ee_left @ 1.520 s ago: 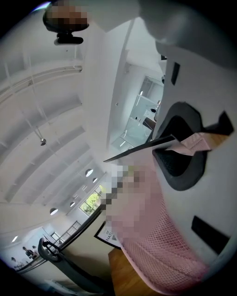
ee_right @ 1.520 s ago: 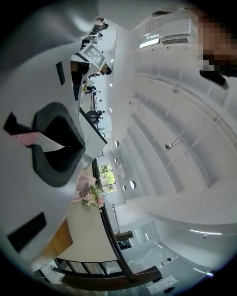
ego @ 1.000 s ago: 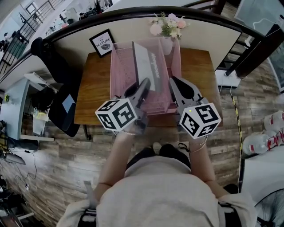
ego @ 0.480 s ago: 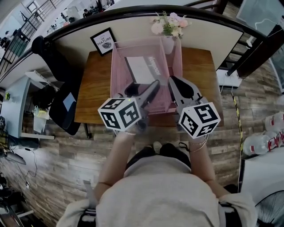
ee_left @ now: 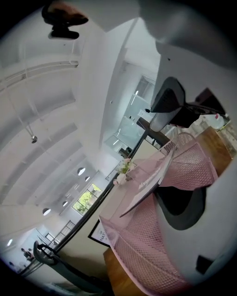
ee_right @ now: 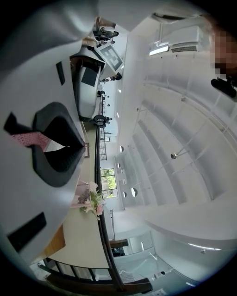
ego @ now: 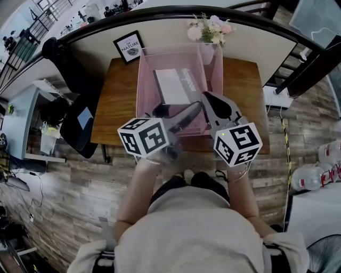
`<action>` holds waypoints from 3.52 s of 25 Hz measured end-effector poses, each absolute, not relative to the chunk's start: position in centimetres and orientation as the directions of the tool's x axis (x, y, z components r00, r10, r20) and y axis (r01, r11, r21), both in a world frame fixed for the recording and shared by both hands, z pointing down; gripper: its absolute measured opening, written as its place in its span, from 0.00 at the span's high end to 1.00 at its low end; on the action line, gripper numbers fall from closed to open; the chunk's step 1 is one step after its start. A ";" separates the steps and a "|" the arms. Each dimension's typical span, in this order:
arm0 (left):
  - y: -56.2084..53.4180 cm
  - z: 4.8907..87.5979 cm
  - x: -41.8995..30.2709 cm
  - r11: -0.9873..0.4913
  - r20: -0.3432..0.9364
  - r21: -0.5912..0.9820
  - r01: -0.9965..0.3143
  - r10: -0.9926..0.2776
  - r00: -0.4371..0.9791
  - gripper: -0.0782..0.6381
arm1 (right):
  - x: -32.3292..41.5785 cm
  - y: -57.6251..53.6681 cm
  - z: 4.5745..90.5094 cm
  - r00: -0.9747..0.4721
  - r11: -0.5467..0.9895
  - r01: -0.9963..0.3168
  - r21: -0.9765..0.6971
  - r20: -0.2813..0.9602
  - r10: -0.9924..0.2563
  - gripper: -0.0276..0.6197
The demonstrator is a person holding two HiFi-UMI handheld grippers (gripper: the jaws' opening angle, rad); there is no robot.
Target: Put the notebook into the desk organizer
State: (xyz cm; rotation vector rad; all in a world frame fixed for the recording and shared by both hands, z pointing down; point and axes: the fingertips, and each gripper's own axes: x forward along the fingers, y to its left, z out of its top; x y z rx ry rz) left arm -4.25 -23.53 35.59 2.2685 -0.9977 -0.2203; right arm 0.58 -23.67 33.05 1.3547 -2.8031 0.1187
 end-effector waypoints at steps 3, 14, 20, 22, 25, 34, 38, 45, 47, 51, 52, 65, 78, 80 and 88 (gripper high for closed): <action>-23.1 35.5 -4.5 -0.488 0.080 0.658 -0.573 -0.712 0.698 0.18 | 0.7 -23.7 32.9 -0.620 0.617 -0.785 -0.059 0.052 -0.783 0.95; -20.4 37.3 -4.3 -0.448 0.057 0.761 -0.469 -0.674 0.737 0.19 | 0.1 -23.5 33.2 -0.628 0.624 -0.778 -0.077 0.052 -0.777 0.95; -19.1 37.8 -4.4 -0.425 0.046 0.804 -0.416 -0.653 0.756 0.20 | 0.0 -23.4 33.3 -0.634 0.630 -0.773 -0.080 0.053 -0.771 0.95; -18.7 38.2 -4.5 -0.423 0.046 0.810 -0.405 -0.643 0.765 0.22 | -0.1 -23.4 33.3 -0.636 0.631 -0.771 -0.081 0.052 -0.770 0.95; -18.0 38.8 -4.6 -0.418 0.051 0.820 -0.392 -0.628 0.776 0.23 | -0.2 -23.2 33.4 -0.639 0.634 -0.768 -0.085 0.051 -0.767 0.95; -17.0 41.2 -5.4 -0.391 0.100 0.818 -0.423 -0.626 0.773 0.26 | -0.9 -22.8 34.1 -0.656 0.651 -0.754 -0.087 0.068 -0.751 0.95; -16.9 42.3 -6.2 -0.383 0.137 0.795 -0.471 -0.643 0.754 0.27 | -1.4 -22.5 34.3 -0.668 0.663 -0.744 -0.082 0.076 -0.740 0.95; -16.6 42.1 -9.2 -0.388 0.207 0.677 -0.625 -0.716 0.667 0.28 | -2.9 -21.9 34.0 -0.696 0.692 -0.718 -0.075 0.079 -0.713 0.95; -16.5 41.9 -9.8 -0.384 0.218 0.643 -0.662 -0.737 0.639 0.29 | -3.2 -21.8 34.0 -0.704 0.701 -0.710 -0.071 0.079 -0.705 0.95; -16.3 40.7 -11.0 -0.378 0.212 0.594 -0.711 -0.778 0.591 0.30 | -3.9 -21.6 33.8 -0.719 0.717 -0.695 -0.063 0.080 -0.690 0.95; -16.4 40.3 -11.3 -0.380 0.209 0.576 -0.724 -0.787 0.580 0.30 | -4.1 -21.5 33.7 -0.723 0.721 -0.690 -0.062 0.080 -0.686 0.95; -18.8 33.2 -12.0 -0.517 0.089 0.253 -0.818 -0.829 0.552 0.59 | -6.2 -20.3 31.9 -0.787 0.786 -0.617 -0.036 0.042 -0.616 0.95; -19.3 30.4 -10.9 -0.548 -0.009 0.148 -0.824 -0.833 0.553 0.87 | -7.0 -19.1 30.7 -0.812 0.812 -0.584 -0.025 0.013 -0.583 0.94; -19.2 30.4 -10.8 -0.554 -0.024 0.135 -0.821 -0.830 0.557 0.87 | -7.0 -19.0 30.7 -0.812 0.812 -0.583 -0.029 0.010 -0.583 0.94; -18.8 30.5 -11.2 -0.543 -0.078 0.121 -0.831 -0.839 0.538 0.87 | -7.1 -18.7 31.2 -0.814 0.814 -0.580 -0.027 0.011 -0.580 0.94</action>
